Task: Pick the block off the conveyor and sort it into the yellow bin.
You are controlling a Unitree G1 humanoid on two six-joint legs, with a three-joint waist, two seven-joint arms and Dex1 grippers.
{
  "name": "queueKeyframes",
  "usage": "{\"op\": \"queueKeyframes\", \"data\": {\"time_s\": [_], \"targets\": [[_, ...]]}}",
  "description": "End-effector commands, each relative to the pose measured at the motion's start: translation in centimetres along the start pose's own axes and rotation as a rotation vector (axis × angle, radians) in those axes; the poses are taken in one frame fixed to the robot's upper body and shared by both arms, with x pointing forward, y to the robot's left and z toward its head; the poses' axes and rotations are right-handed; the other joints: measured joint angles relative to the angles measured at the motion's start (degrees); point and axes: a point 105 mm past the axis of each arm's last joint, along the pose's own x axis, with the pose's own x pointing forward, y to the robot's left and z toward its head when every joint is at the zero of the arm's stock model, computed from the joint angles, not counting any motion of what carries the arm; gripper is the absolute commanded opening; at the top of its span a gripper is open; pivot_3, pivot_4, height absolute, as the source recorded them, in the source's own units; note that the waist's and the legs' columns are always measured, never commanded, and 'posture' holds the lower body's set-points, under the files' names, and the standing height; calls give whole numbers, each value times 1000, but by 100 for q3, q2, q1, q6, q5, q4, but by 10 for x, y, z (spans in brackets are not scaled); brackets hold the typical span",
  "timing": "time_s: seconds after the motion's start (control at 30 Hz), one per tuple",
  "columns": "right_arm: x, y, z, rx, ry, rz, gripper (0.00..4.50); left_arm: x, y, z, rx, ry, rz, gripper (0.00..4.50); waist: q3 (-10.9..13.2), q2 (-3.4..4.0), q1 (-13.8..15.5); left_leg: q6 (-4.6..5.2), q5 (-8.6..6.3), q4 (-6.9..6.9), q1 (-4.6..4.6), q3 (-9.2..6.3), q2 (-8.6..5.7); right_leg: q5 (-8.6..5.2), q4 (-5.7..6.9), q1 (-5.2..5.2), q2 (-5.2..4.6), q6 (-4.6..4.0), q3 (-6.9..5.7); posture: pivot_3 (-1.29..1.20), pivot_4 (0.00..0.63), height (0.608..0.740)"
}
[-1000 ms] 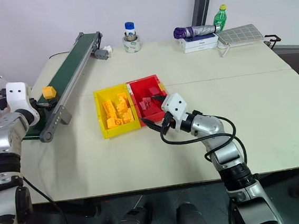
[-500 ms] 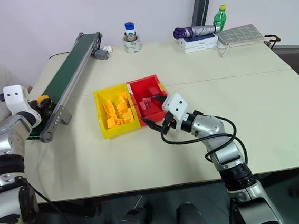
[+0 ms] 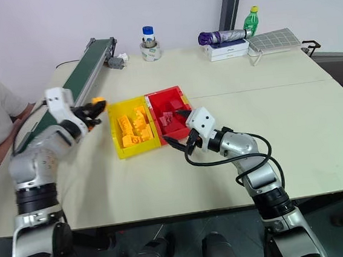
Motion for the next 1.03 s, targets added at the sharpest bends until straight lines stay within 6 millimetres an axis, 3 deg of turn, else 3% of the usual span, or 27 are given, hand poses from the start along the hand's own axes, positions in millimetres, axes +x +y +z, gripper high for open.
{"op": "queueKeyframes", "data": {"time_s": [0.03, 0.17, 0.2, 0.33, 0.37, 0.5, 0.63, 0.8, 1.03], "targets": [[-1, 0, 16, -33, -53, -8, 4500, 3, -30, 1, 33, -27, -59, 1277, 0, 0, 13, 1, 1, 0, 0, 2, 0, 0, 0, 0, 0, 0, 1, 0, 150, 740], [-4, -1, 16, -36, -47, -22, 4500, 10, -36, -4, 4, -31, -44, 1277, 0, 0, 19, 2, 1, 1, 0, 5, 0, 1, 0, 0, 0, -2, 4, 0, 150, 740], [-5, -1, 16, -36, -47, -27, 4500, 11, -36, -3, 7, -36, -42, 2312, 0, 0, 17, 2, 1, 1, 0, 6, 0, 1, 0, 0, 0, -2, 4, 0, 150, 740], [-5, -1, 15, -34, -45, -35, 4500, 13, -38, 4, 32, -56, -62, 4215, 0, 0, 29, 2, 1, 1, 0, 7, 2, 1, -1, -1, 1, -2, 4, 0, 150, 740], [-5, -1, 15, -34, -45, -35, 4500, 13, -37, 8, 53, -70, -56, 4445, 0, 0, 34, 2, 1, 1, 0, 7, 2, 1, -1, 0, 1, -3, 4, 0, 150, 740], [-6, -1, 16, -33, -45, -39, 4500, 3, -36, 24, 115, -117, -108, 4445, 0, 0, 24, 2, 1, 1, 0, 10, 2, 1, -1, 0, 1, -3, 4, 0, 150, 740], [-6, -2, 15, -34, -44, -39, 4500, -27, -33, 37, 203, -124, -256, 4445, 0, 1, -14, 2, 1, -5, 0, 15, 6, 1, -1, -8, 5, -4, 8, 0, 150, 740], [-5, -3, 15, -37, -42, -27, 4500, -68, -14, 52, 300, -99, -349, 4445, 1, 2, 2, -7, -5, -8, 1, 15, 11, -3, -2, -12, 11, -20, 20, 0, 150, 740], [-3, -3, 16, -41, -43, -9, 4500, -91, 25, 44, 350, -80, -270, 4445, 2, 4, 38, -10, -7, -8, 1, 23, 15, -6, -11, -7, 14, -41, 33, 0, 150, 740]]}}
